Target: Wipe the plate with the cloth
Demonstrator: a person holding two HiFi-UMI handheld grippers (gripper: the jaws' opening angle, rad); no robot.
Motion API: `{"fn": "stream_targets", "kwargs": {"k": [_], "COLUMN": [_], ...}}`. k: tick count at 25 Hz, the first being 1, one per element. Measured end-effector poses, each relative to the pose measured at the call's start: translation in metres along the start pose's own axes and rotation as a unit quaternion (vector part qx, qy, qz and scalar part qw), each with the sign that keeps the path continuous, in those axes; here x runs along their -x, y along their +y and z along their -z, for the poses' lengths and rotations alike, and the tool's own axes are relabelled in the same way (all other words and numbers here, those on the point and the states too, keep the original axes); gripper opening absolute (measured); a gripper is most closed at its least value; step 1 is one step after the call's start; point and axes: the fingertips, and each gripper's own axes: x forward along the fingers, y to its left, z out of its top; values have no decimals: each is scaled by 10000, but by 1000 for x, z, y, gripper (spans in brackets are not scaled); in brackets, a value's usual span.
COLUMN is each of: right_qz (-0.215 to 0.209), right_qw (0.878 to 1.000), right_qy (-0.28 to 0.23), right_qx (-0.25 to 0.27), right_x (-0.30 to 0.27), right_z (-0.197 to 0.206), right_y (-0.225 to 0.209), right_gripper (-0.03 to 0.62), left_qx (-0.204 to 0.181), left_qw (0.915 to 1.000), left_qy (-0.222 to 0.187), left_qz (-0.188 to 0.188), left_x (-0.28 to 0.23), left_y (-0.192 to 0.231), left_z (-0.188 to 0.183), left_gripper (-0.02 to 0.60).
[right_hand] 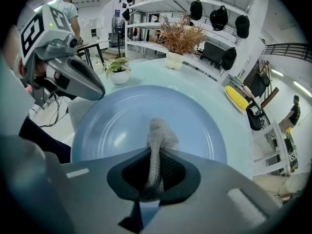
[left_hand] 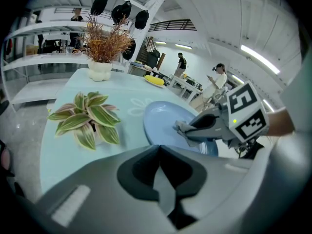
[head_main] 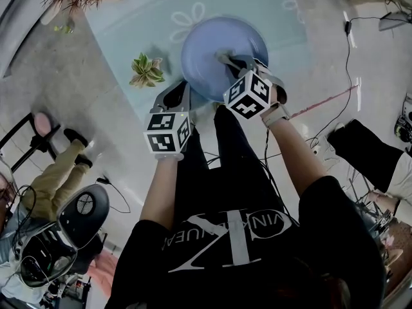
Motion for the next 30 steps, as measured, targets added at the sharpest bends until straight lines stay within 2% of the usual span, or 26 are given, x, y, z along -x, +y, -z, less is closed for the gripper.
{"fn": "stream_targets", "kwargs": {"k": [7,10,15,22,30], "right_qz": [-310,-287,-148,188,442], "right_qw": [9989,9984,9987,9982,9970], "right_qy": [-271,-410,-484,-394,-204], "right_qx": [230,270,75,-403,-596], "right_x": [-2,-4,-22,-21,-9], "right_z": [-20,-29,-54,-40,-13], "right_y": [25,21,-2,-28,-24], "right_gripper": [32,34,34,34,32], "left_qx": [-29,-34,-7,35,18], "left_qw": [10000,10000,10000,10000,10000], "left_qy": [-12,-40,-17,-34,-37], "left_qz": [-15,-13,27,0,3], "left_x": [0,1,0,0,0], "left_y": [-9,-17,0,-1,0], "left_z": [5,7,0,1,1], "left_gripper": [0,0,0,0,0]}}
